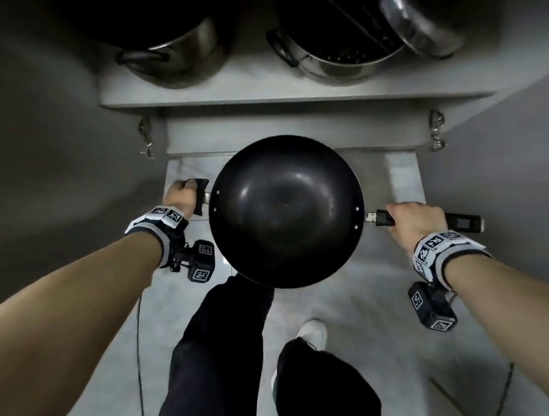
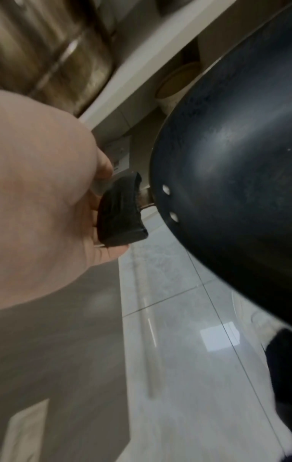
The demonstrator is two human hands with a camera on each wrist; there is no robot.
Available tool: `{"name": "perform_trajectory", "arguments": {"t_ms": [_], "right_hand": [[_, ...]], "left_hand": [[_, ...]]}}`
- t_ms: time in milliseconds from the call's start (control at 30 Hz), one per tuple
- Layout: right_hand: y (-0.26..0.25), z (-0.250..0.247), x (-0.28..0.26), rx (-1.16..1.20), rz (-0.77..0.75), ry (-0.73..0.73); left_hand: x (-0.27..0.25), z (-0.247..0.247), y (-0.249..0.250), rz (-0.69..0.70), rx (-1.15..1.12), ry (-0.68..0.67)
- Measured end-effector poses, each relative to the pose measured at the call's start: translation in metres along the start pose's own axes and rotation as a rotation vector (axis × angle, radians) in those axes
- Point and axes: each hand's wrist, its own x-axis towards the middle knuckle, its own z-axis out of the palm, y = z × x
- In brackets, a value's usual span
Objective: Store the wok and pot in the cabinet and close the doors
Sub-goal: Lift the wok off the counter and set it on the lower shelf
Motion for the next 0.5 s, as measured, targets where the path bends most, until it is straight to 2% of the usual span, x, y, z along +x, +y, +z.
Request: {"name": "perform_trajectory", "arguments": {"t_ms": [133, 267, 400, 500], "right_hand": [[-0.003, 0.006, 0.057, -0.055, 0.008, 0.044], [-0.003, 0.006, 0.109, -0.135, -0.032, 0.104], [-0.009, 0.012, 0.164, -0.173, -0.048, 0.144], [-0.015, 0.018, 0.201, -0.17, -0.032, 0.204]], "left_hand": [[0.056, 0.021, -0.003, 0.035, -0.025, -0.027], [0.089, 0.036, 0.005, 0.063, -0.103, -0.046], [0.126, 0.051, 0.001, 0.088, -0.161, 0.0], [0.157, 0.063, 0.005, 0.155, -0.112, 0.03]]}}
